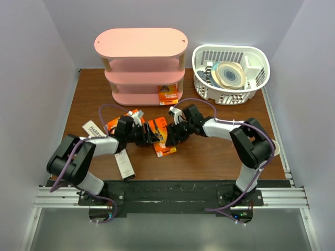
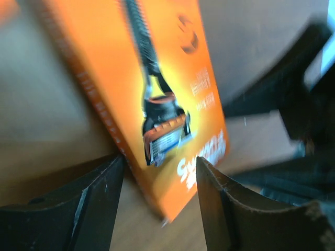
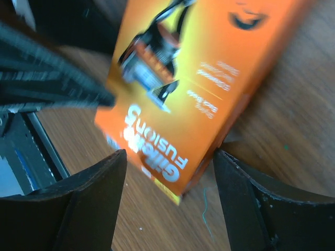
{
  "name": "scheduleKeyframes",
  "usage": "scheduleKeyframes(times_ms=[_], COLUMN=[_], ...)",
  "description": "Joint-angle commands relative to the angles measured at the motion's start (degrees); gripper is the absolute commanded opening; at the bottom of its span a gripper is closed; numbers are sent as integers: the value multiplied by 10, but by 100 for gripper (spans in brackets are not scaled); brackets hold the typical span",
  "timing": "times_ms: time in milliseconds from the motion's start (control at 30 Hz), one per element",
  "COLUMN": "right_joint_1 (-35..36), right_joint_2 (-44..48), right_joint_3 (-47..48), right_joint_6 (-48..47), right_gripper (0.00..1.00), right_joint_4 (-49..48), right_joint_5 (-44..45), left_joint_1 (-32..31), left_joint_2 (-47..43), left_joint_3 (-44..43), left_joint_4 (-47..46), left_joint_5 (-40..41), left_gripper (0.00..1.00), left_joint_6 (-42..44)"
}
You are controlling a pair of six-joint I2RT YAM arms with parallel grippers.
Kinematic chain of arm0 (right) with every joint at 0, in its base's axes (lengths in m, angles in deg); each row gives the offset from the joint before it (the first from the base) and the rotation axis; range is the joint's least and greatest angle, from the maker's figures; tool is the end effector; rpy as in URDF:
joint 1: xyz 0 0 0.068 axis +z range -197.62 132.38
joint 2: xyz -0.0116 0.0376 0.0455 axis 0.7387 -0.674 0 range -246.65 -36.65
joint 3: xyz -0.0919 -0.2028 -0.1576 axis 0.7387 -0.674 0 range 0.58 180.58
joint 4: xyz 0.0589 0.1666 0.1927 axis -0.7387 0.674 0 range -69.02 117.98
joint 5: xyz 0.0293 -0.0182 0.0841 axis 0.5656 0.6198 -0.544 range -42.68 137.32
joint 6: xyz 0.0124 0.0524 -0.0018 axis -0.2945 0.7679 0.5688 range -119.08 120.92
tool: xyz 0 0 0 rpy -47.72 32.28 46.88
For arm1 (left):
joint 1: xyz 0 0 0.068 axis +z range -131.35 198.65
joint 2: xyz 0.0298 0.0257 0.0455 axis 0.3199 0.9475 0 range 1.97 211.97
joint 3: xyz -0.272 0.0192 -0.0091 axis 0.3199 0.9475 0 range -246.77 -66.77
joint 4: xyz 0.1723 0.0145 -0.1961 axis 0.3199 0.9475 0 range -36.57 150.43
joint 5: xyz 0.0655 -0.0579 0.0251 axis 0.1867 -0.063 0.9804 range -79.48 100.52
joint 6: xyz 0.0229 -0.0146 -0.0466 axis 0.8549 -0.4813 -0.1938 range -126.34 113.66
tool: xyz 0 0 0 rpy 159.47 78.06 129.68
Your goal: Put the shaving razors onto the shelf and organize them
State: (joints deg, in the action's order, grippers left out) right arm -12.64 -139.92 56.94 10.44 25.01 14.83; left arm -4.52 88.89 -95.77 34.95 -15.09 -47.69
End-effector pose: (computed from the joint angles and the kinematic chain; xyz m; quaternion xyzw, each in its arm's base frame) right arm 0.2817 0.2204 0.1517 -0.2906 0.8620 0.3655 0.1971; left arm 0.2410 -0.1199 0.1340 -0.0458 0.8856 -0.3917 0.2452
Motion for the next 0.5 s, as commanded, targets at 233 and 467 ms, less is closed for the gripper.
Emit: scheduleKeyframes(times_ms=[233,467], right_joint_1=[4,1], right_joint_2=[-26,-21], right_joint_3=[21,14], right_joint_6=[36,45], right_gripper=[62,62], right_joint_4=[20,19], right_joint_5=[60,59], left_joint_1=[26,58], left_joint_2=[-6,-88], left_joint_3=[-50,45], left_joint_4=[62,145], left_joint_5=[43,23], left_gripper=[71,72], left_joint_6=[44,42])
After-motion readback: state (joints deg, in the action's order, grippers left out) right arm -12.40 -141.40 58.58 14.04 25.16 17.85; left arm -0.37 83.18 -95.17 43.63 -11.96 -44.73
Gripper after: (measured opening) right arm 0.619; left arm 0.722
